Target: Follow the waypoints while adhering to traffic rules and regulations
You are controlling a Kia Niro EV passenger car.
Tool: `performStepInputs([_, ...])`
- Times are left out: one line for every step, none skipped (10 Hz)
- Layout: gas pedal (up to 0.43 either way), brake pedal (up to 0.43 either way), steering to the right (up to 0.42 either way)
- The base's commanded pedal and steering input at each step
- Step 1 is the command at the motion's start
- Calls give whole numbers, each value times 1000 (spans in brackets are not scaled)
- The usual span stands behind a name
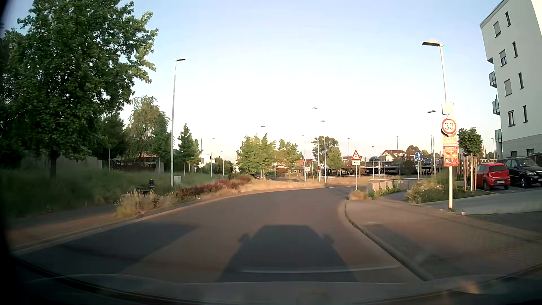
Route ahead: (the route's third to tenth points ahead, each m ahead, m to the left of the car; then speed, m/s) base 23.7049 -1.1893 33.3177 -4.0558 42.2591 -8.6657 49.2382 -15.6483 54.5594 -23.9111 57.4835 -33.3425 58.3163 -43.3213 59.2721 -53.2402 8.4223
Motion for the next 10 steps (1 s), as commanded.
performStepInputs([20,30,-3])
performStepInputs([20,30,-3])
performStepInputs([20,30,-2])
performStepInputs([20,30,3])
performStepInputs([20,30,7])
performStepInputs([20,30,10])
performStepInputs([20,30,16])
performStepInputs([20,30,23])
performStepInputs([20,30,28])
performStepInputs([20,30,33])
